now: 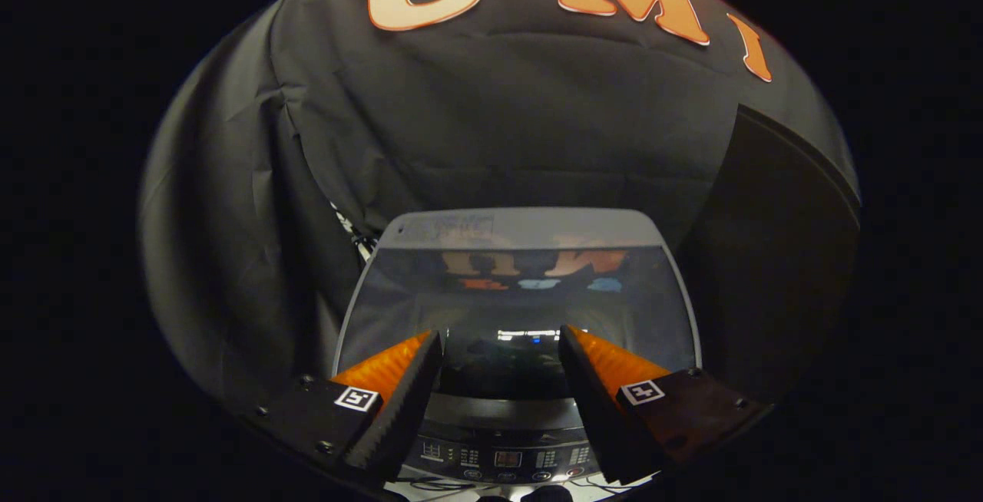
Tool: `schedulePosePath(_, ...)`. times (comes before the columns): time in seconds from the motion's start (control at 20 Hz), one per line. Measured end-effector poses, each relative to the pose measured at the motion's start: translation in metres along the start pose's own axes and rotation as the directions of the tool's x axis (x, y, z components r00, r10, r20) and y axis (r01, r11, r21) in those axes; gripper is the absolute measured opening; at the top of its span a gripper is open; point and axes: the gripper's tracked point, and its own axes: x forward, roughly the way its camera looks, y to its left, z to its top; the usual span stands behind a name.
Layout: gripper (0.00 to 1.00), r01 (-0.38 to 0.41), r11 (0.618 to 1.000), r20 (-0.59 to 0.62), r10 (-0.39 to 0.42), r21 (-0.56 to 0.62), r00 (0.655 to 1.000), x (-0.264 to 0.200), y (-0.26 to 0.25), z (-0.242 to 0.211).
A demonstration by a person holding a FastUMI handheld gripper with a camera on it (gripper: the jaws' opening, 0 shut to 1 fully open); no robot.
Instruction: Put the clothes into the washing machine and then close the washing machine lid.
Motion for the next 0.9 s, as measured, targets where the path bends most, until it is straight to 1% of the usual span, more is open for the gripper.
schedulePosePath(0.1,0.99,0.002,1.000,-0.021,-0.002,0.000,1.000,0.001,0.000,-0.007)
schedulePosePath(0.2,0.99,0.005,1.000,-0.013,-0.005,-0.002,1.000,-0.001,-0.002,-0.004)
schedulePosePath(0.4,0.99,-0.001,1.000,0.063,0.001,-0.008,0.998,-0.026,-0.009,0.024)
schedulePosePath(0.5,0.99,-0.010,1.000,0.118,0.008,0.016,0.993,-0.042,-0.012,0.043)
schedulePosePath(0.7,0.99,-0.025,0.999,0.257,0.015,0.033,0.966,-0.085,-0.027,0.087)
schedulePosePath(0.9,0.98,-0.008,0.999,0.383,-0.010,0.046,0.924,-0.148,-0.058,0.135)
